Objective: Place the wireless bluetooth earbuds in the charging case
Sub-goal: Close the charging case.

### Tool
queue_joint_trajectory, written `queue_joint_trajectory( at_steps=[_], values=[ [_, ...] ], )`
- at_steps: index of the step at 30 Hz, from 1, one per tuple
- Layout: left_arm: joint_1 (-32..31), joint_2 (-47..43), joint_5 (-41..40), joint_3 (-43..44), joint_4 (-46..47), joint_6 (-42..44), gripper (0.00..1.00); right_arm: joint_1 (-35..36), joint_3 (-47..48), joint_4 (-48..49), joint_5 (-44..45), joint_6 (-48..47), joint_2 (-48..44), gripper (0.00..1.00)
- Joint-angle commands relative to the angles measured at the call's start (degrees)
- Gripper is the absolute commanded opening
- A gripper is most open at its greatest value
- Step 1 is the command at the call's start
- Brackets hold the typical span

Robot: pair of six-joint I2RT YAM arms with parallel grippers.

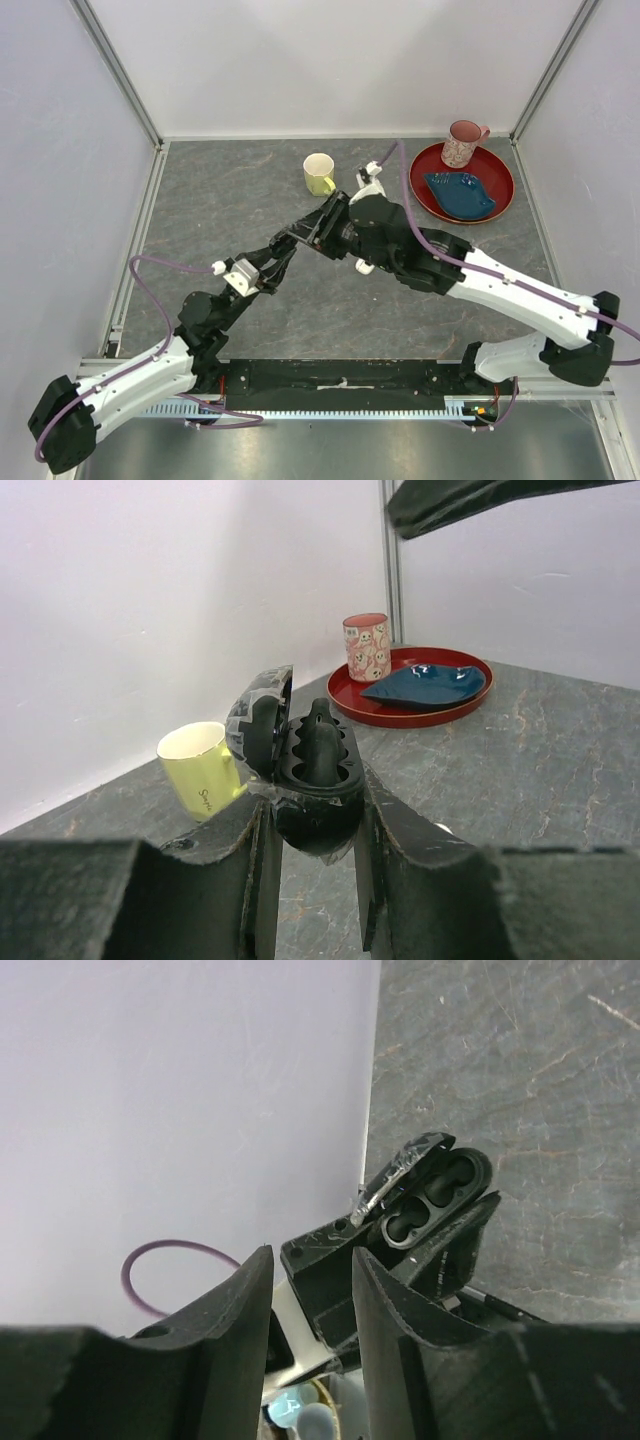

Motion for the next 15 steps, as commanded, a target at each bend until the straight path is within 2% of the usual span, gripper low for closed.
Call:
queue_joint_trajectory(
  at_steps=[1, 2, 3, 8, 15],
  values=[
    [-0.27, -2.67, -0.92, 2.71, 0.69, -3.0, 0.02, 0.26, -5.01, 10.29, 3.51, -10.32, -7.02, 0.44],
    [-0.19, -3.28, -0.31, 3.06, -0.46, -3.53, 0.02, 0.17, -6.41, 10.92, 3.95, -11.81, -7.98, 0.45],
    [-0.27, -4.86, 0.22, 3.41, -1.78, -4.06, 0.02, 0.17, -7.03, 11.36, 4.31, -15.13, -9.56, 0.53],
    [-0.28, -9.87, 4.69, 4.47, -8.63, -8.98, 0.02, 0.08, -6.87, 11.63, 3.27, -25.08, -10.81, 0.7],
    [-0.19, -13.13, 16.03, 7.98, -17.07, -14.69, 0.02, -0.09, -3.35, 9.7, -4.82, -33.09, -6.59, 0.75]
  ],
)
